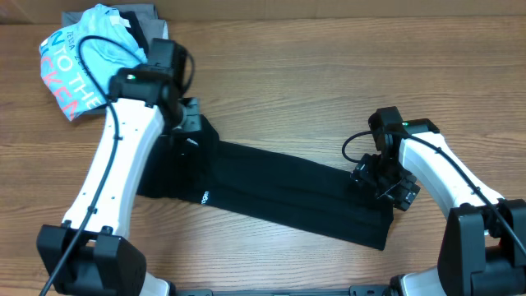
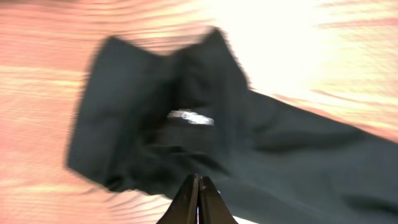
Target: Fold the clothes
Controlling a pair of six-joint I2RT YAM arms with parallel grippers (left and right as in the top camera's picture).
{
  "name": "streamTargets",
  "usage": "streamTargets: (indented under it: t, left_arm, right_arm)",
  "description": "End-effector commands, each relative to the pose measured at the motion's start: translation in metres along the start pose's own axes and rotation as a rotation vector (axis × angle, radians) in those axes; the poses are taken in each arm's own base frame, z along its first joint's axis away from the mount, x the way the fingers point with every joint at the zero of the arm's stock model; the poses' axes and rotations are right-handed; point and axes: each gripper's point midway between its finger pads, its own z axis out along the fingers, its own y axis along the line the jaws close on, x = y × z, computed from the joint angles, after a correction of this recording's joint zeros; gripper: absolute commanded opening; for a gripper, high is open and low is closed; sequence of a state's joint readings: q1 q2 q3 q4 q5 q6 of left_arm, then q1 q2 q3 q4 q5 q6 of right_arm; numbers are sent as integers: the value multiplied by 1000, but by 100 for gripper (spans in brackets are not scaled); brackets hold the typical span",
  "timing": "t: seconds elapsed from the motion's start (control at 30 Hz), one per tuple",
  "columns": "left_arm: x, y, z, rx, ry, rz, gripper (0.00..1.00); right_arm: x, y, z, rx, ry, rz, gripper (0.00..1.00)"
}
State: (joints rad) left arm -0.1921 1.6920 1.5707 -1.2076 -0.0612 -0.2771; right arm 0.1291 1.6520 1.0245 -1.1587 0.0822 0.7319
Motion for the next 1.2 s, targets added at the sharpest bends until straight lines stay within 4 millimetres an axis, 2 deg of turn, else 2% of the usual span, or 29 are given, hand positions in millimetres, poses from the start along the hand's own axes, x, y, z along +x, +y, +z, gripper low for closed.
streamTargets:
  t: [0.0, 0.1, 0.27, 0.4, 0.47, 0.6, 0.9, 1.07, 1.17]
  left_arm:
    - [12, -28, 22, 71, 88, 95, 4]
    - [19, -34, 47, 56, 159, 110, 4]
    - [33, -32, 91, 13, 289, 93, 4]
    - [41, -21, 118, -26, 367, 69, 4]
    - [43, -5, 125, -86, 387, 34, 4]
    - [40, 32, 126, -202, 388, -17, 4]
    - [32, 80, 128, -219, 385, -148, 4]
    - [31, 100, 126, -201, 392, -225, 4]
    - [27, 99, 115, -182, 376, -238, 4]
  right_arm:
    - [-1, 1, -4, -17, -20, -4, 94]
    - [-1, 1, -4, -15, -18, -4, 94]
    - [0, 0, -4, -11, -14, -5, 94]
    - [0, 0, -4, -11, -14, -9, 94]
    - [0, 0, -4, -10, -14, -9, 94]
    - [0, 0, -4, -11, -14, -9, 94]
    - [2, -2, -4, -5, -8, -9, 94]
    - [4, -2, -4, -3, 0, -10, 94]
    - [5, 2, -4, -25, 9, -36, 92]
